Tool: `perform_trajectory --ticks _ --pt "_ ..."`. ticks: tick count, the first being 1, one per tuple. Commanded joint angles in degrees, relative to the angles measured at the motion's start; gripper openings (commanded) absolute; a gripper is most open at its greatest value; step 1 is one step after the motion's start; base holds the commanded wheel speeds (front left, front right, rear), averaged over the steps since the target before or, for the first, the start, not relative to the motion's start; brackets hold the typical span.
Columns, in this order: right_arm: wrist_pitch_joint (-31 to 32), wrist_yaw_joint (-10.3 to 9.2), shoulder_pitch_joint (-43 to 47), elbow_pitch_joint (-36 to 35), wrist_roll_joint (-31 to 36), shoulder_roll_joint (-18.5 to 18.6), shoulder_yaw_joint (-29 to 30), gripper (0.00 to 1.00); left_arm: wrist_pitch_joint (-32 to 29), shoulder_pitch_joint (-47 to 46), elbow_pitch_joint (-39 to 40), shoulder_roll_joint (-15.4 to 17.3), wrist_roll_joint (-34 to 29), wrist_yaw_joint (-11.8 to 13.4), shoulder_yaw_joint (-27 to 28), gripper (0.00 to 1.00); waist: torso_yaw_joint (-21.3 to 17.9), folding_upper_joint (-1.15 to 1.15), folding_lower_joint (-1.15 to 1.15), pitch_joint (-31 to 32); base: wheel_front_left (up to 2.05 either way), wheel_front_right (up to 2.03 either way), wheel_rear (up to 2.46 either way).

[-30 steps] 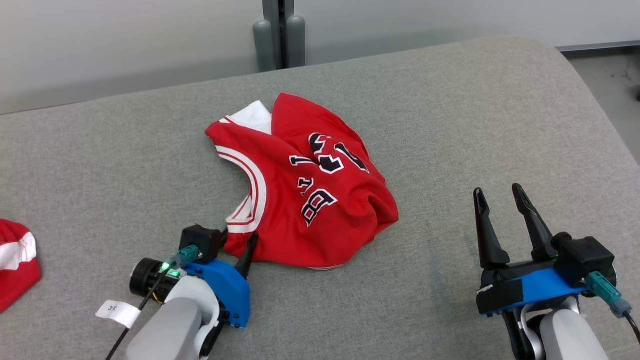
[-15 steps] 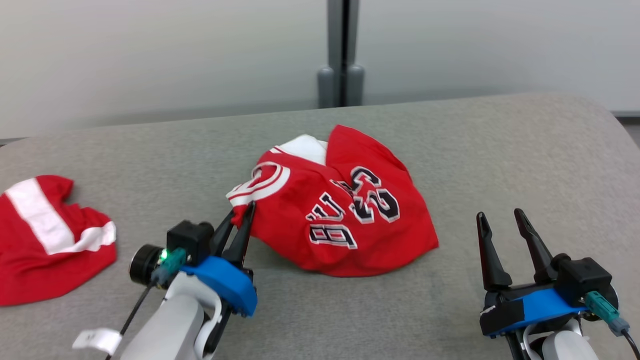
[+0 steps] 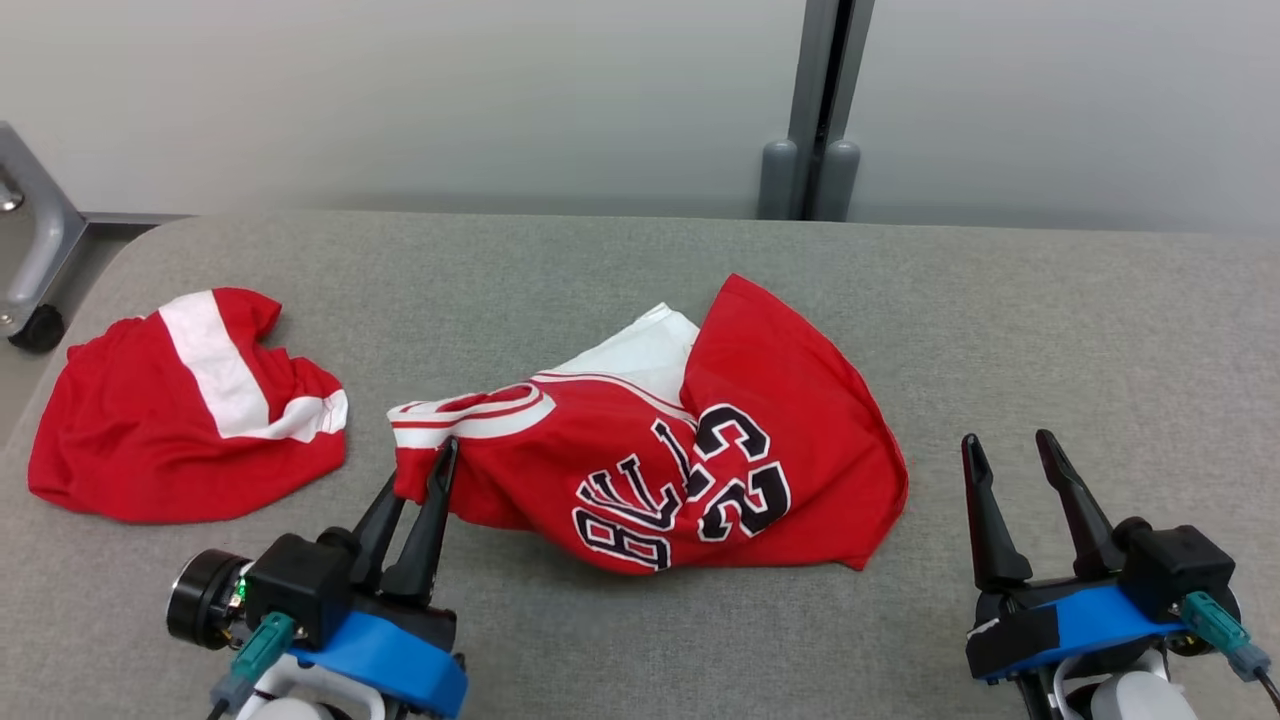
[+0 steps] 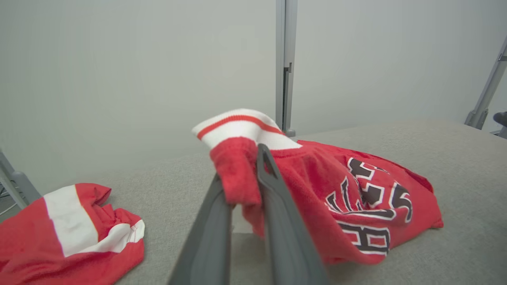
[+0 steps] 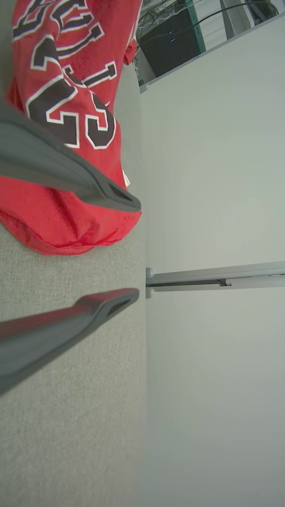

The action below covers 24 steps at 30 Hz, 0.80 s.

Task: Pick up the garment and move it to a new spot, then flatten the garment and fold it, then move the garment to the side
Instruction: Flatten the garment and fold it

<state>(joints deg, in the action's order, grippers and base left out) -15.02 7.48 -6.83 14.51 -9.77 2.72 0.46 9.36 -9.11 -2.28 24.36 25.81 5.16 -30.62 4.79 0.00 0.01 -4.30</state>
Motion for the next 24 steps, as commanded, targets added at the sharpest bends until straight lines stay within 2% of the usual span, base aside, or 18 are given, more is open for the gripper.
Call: perform_trajectory --ticks 1,5,9,17,24 --pt "-0.23 0.03 0.12 -0.05 -0.51 0.31 0.21 1.00 -0.55 0.72 1.68 0.31 -0.29 0.56 -0.07 0.00 0.71 0.00 -0.01 -0.57 0.00 0.00 0.00" --pt "-0.23 0.03 -0.56 0.05 -0.93 0.30 -0.14 1.00 -3.30 3.51 8.76 2.02 -0.67 2.67 -0.27 0.00 1.22 0.00 -0.01 -1.15 0.00 0.00 0.00" --pt "-0.23 0.03 -1.28 0.54 -1.10 0.31 -0.78 1.00 -4.39 4.63 11.00 2.25 -0.43 3.41 -0.47 0.00 0.21 0.00 -0.01 -1.36 0.00 0.00 0.00" --pt "-0.23 0.03 -2.04 0.86 -0.53 0.29 -0.54 1.00 -3.65 3.35 9.81 1.53 -0.21 2.99 -0.76 0.00 -2.85 0.00 -0.01 -1.74 0.00 0.00 0.00" --pt "-0.23 0.03 -2.73 0.63 -0.11 0.30 -0.94 1.00 -1.65 -1.12 5.91 0.43 0.07 1.01 -0.63 0.00 -5.89 0.00 -0.01 -3.42 0.00 0.00 0.00"
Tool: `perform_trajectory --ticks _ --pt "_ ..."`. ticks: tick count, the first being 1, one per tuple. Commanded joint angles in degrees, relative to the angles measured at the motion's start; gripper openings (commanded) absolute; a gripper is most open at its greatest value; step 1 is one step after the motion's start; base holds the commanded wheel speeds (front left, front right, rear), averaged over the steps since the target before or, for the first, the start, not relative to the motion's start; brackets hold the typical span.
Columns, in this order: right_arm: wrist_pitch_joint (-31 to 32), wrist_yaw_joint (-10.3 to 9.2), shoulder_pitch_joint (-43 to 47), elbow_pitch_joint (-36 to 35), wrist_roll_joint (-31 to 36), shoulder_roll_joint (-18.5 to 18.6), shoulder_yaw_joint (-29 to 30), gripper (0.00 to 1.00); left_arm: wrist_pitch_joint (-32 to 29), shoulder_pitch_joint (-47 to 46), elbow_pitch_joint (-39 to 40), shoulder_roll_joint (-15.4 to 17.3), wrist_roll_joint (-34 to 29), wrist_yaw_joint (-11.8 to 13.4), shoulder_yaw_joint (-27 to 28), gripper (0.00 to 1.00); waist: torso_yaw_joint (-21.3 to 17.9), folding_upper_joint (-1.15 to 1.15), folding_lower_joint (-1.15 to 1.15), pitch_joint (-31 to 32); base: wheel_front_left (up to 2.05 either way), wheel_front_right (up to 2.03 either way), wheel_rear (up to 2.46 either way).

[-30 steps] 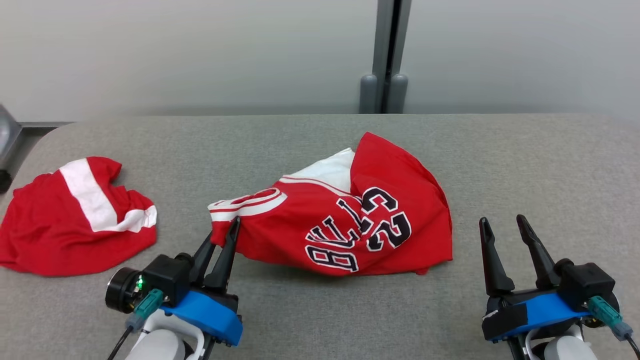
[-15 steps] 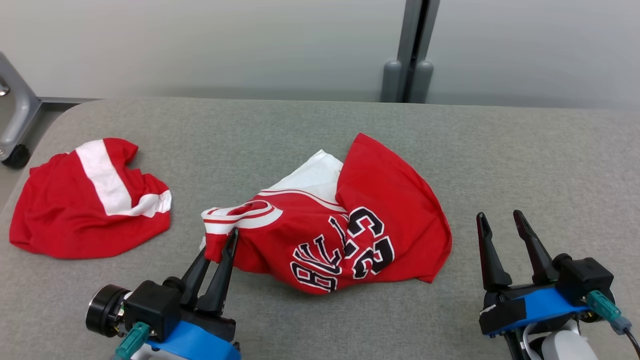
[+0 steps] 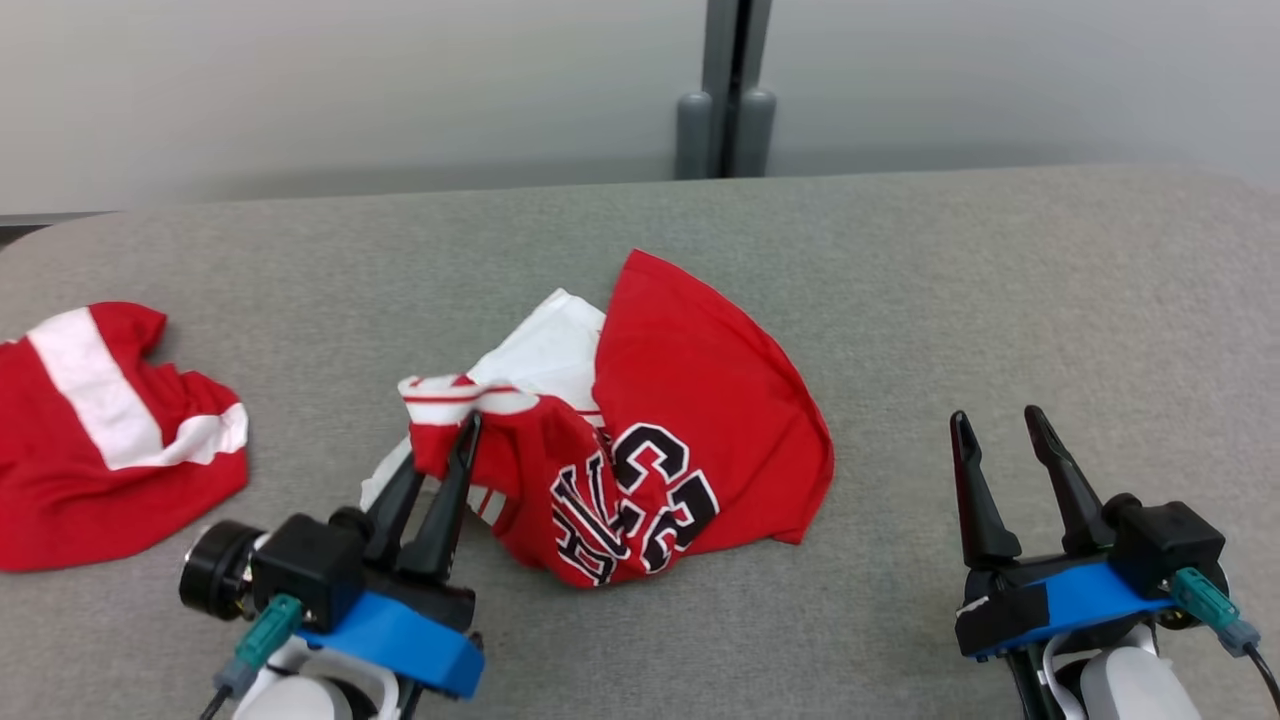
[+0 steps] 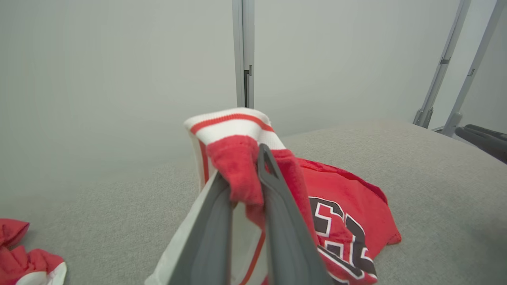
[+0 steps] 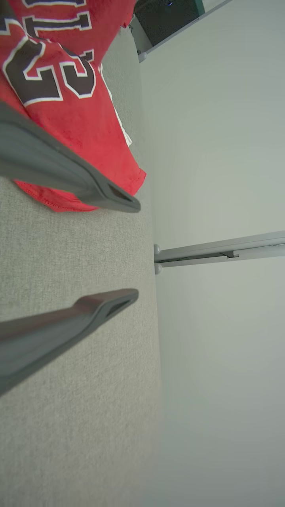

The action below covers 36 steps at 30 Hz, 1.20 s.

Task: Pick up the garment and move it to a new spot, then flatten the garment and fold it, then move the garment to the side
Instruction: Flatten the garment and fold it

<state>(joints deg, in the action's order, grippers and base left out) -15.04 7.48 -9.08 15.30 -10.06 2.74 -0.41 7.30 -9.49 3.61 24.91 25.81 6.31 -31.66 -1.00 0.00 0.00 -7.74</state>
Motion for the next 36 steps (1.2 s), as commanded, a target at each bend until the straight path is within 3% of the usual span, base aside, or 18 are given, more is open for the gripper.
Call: perform_trajectory --ticks 1,18,34,35,36 --pt "-0.21 0.03 -0.69 -0.24 0.19 0.27 -0.07 1.00 0.58 -1.63 -0.69 -0.48 0.21 -0.31 0.48 0.00 -0.63 0.00 0.00 -0.36 0.00 0.00 0.00" --pt "-0.22 0.03 -4.23 -1.83 -0.89 0.27 0.30 1.00 2.05 -16.67 -13.53 0.85 -0.46 -3.98 3.25 0.00 -10.71 0.00 0.00 -9.10 0.00 0.00 0.00" --pt "-0.22 0.03 -6.06 -1.67 -0.76 0.26 0.35 1.00 5.70 -24.87 -31.62 -1.42 0.81 -7.80 3.61 0.00 -13.01 0.00 0.00 -12.15 0.00 0.00 0.00" --pt "-0.22 0.03 -6.09 -1.60 -0.71 0.26 0.30 1.00 6.05 -25.21 -32.90 -1.90 1.12 -7.92 3.71 0.05 -12.98 0.00 0.00 -12.16 0.00 0.00 0.00" --pt "-0.22 0.03 -6.09 -1.53 -0.64 0.26 0.27 1.00 6.21 -25.51 -34.22 -2.25 0.98 -7.94 3.67 0.72 -12.90 0.00 0.00 -12.11 0.00 0.00 0.00"
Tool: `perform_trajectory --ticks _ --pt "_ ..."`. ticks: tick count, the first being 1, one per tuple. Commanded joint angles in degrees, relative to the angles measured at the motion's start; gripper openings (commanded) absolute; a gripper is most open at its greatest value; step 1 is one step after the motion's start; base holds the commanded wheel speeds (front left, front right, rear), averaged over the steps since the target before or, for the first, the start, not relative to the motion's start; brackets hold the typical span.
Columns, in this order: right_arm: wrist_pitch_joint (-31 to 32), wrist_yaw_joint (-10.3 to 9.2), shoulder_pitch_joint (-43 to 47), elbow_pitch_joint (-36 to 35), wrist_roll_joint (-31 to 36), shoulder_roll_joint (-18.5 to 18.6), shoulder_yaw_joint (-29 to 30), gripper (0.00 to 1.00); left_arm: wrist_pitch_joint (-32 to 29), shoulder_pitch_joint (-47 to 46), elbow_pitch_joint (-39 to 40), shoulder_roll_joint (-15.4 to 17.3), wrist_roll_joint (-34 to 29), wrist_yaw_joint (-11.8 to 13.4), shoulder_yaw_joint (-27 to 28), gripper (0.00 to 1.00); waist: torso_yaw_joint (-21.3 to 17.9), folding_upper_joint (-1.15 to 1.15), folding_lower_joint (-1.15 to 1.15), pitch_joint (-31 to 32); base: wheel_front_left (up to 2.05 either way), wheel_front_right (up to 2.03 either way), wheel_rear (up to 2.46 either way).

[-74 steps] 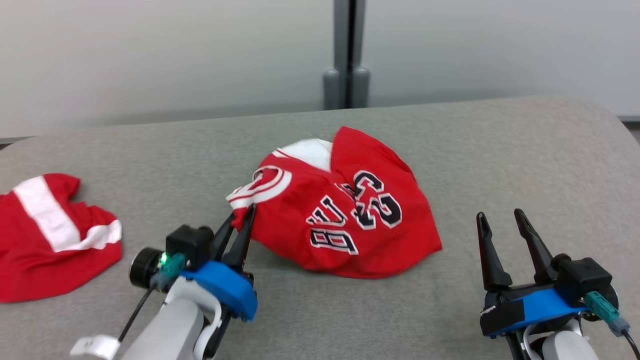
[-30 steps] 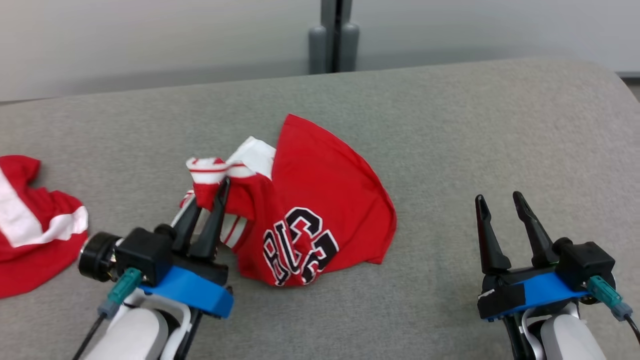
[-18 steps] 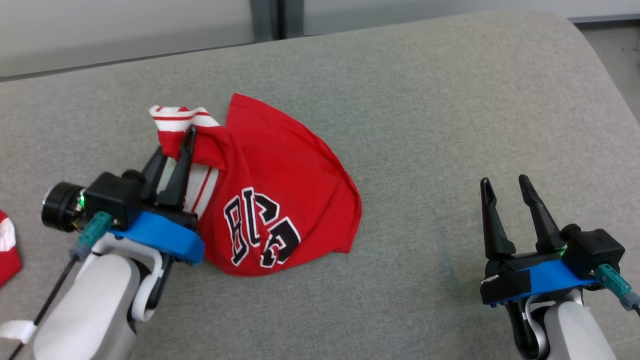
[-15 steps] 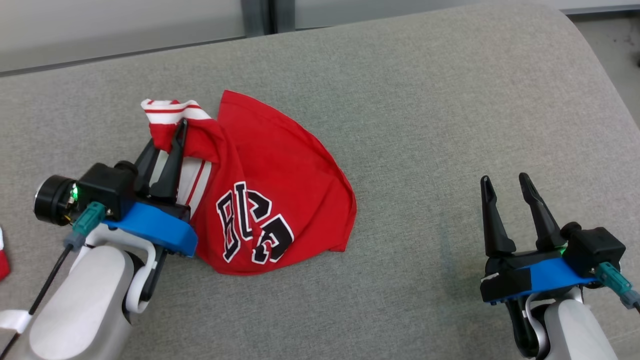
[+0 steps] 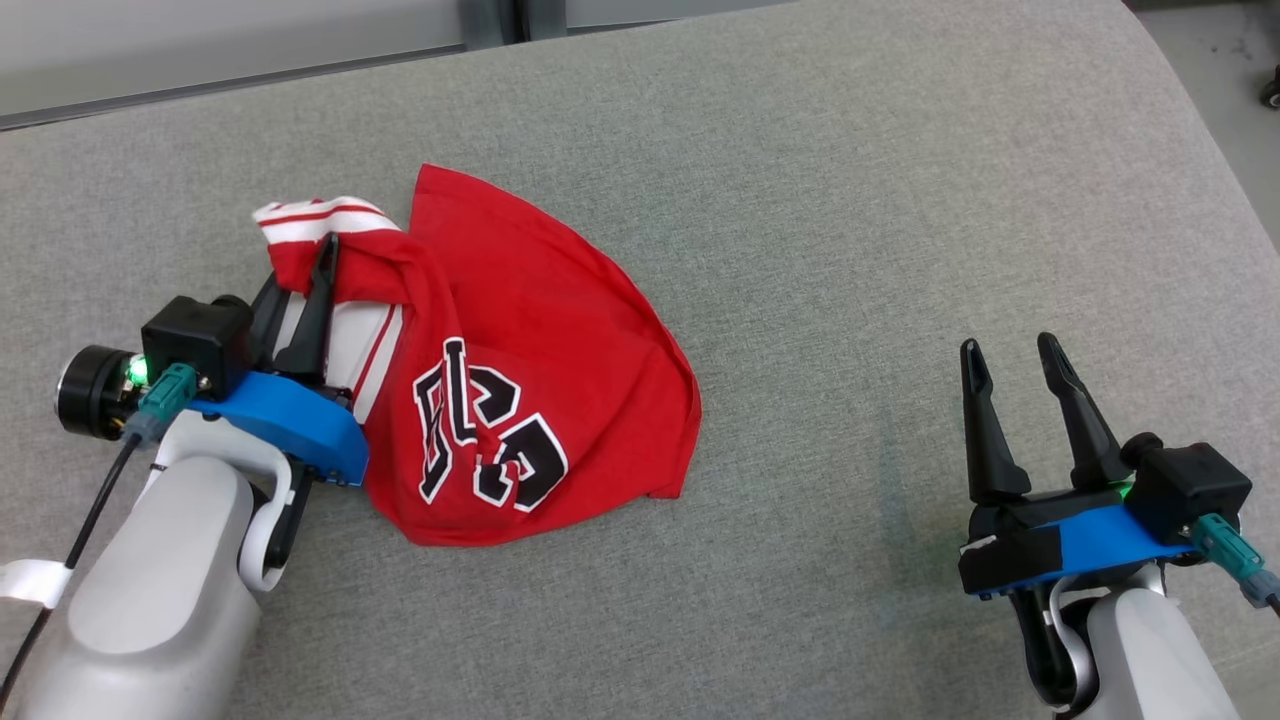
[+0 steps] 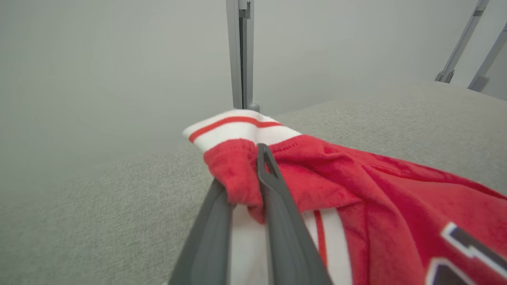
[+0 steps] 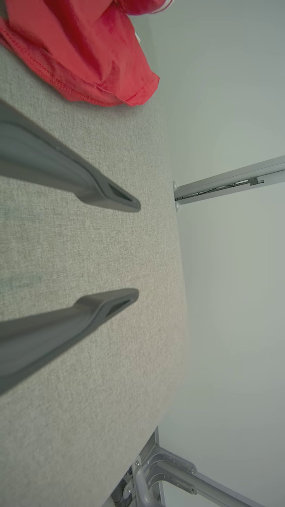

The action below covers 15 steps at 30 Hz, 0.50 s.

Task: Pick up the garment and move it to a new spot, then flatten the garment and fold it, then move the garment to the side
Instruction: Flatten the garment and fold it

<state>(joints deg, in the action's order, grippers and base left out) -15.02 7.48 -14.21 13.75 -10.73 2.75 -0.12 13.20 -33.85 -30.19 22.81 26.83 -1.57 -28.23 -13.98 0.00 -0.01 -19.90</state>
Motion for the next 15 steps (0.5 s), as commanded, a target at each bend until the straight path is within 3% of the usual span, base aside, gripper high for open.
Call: perform_trajectory --ticks 1,9,15 --pt "-0.24 0.03 -0.98 0.15 0.11 0.25 -0.04 1.00 0.68 -1.37 -1.56 -0.50 -0.25 0.05 0.18 1.00 0.17 0.00 0.01 0.16 0.00 0.00 0.00" --pt "-0.24 0.03 0.17 1.00 0.90 0.25 0.16 1.00 1.98 0.31 -4.71 -3.40 -1.02 -0.69 0.40 1.00 2.18 0.00 0.01 2.67 0.00 0.00 0.00" --pt "-0.24 0.03 0.95 1.33 1.26 0.25 -0.09 1.00 2.03 4.54 0.52 -4.43 -2.55 0.00 3.39 1.00 4.69 0.00 0.01 4.73 0.00 0.00 0.00"
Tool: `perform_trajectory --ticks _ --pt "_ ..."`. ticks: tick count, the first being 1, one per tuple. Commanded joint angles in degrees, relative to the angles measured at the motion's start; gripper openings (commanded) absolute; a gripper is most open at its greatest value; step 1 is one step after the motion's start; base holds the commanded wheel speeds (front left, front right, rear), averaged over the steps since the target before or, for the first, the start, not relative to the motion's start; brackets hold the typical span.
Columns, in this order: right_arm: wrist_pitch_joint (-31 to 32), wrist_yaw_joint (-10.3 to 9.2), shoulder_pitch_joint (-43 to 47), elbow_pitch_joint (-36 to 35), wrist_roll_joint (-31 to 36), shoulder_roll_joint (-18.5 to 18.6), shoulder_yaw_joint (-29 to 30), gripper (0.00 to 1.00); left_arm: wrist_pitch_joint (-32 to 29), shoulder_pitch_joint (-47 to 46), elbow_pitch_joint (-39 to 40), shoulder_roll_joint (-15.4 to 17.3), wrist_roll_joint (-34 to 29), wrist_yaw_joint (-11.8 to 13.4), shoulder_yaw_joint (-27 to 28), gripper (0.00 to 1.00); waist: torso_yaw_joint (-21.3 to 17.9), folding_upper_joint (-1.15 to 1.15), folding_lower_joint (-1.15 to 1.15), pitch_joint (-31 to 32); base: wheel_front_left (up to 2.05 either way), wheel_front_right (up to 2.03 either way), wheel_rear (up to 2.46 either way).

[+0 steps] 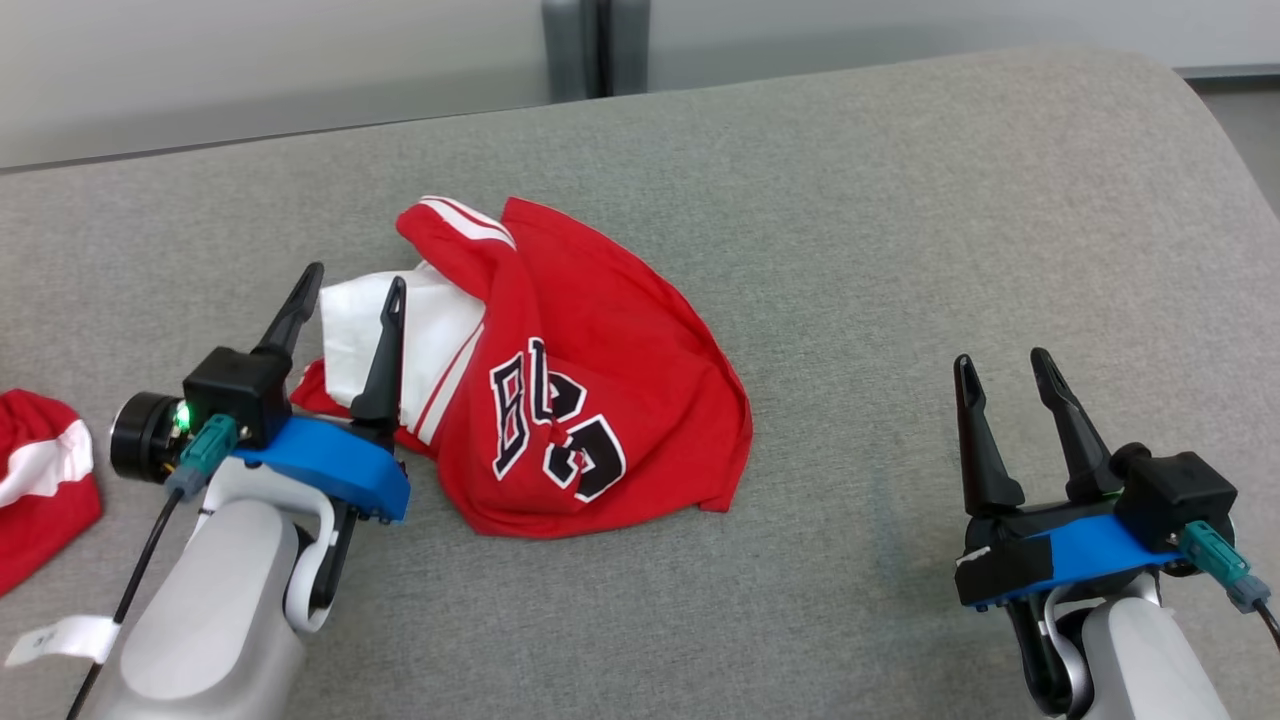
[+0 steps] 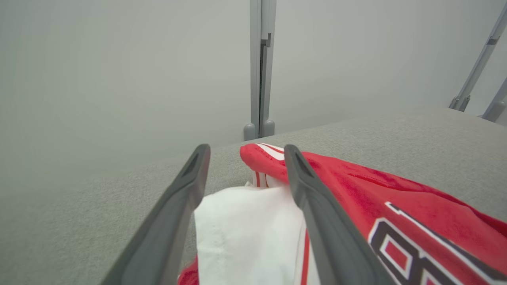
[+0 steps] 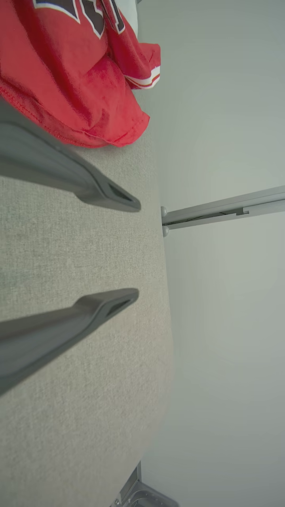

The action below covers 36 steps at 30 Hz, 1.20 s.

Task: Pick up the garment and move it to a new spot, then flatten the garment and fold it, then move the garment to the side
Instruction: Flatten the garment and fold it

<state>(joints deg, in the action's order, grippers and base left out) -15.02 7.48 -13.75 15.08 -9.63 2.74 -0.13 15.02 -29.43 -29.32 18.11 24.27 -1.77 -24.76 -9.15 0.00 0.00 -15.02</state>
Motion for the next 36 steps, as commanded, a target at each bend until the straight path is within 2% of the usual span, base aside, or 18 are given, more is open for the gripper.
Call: perform_trajectory --ticks 1,6,13,29,30,31,32,36 --pt "-0.23 0.03 0.52 0.01 0.19 0.26 -0.10 1.00 0.19 0.74 0.37 0.23 -0.29 0.29 0.41 1.00 0.24 0.00 0.00 0.09 0.00 0.00 0.00" --pt "-0.23 0.03 0.78 0.25 0.21 0.27 -0.18 1.00 0.18 3.17 2.05 0.56 -1.23 -0.08 2.59 1.00 1.39 0.00 0.00 0.87 0.00 0.00 0.00" --pt "-0.24 0.03 0.56 0.46 -0.13 0.27 -0.69 1.00 0.19 4.16 0.53 0.01 -0.93 -1.05 4.04 1.00 1.25 0.00 0.00 0.69 0.00 0.00 0.00" --pt "-0.24 0.03 -1.07 -0.54 -0.64 0.27 -0.57 1.00 0.18 -2.89 -13.35 -0.71 0.53 -3.99 3.49 1.00 -1.19 0.00 0.00 -3.19 0.00 0.00 0.00" --pt "-0.24 0.03 -1.10 -0.63 -0.62 0.27 -0.50 1.00 0.19 -3.22 -13.61 -0.80 0.42 -4.16 3.48 0.46 -1.24 0.00 0.00 -3.30 0.00 0.00 0.00" --pt "-0.24 0.03 -1.11 -0.70 -0.61 0.27 -0.44 1.00 0.19 -3.41 -13.86 -0.88 0.17 -4.19 3.39 0.14 -1.26 0.00 0.00 -3.39 0.00 0.00 0.00" --pt "-0.24 0.03 -1.11 -0.72 -0.57 0.27 -0.34 1.00 0.19 -3.61 -13.67 -0.94 -0.20 -4.31 3.36 0.00 -1.27 0.00 0.00 -3.46 0.00 0.00 0.00" --pt "-0.24 0.03 -0.55 -0.72 -0.36 0.27 0.01 1.00 0.20 -3.21 -12.84 -1.55 -0.99 -4.62 3.85 0.00 -0.79 0.00 0.00 -3.05 0.00 0.00 0.00"
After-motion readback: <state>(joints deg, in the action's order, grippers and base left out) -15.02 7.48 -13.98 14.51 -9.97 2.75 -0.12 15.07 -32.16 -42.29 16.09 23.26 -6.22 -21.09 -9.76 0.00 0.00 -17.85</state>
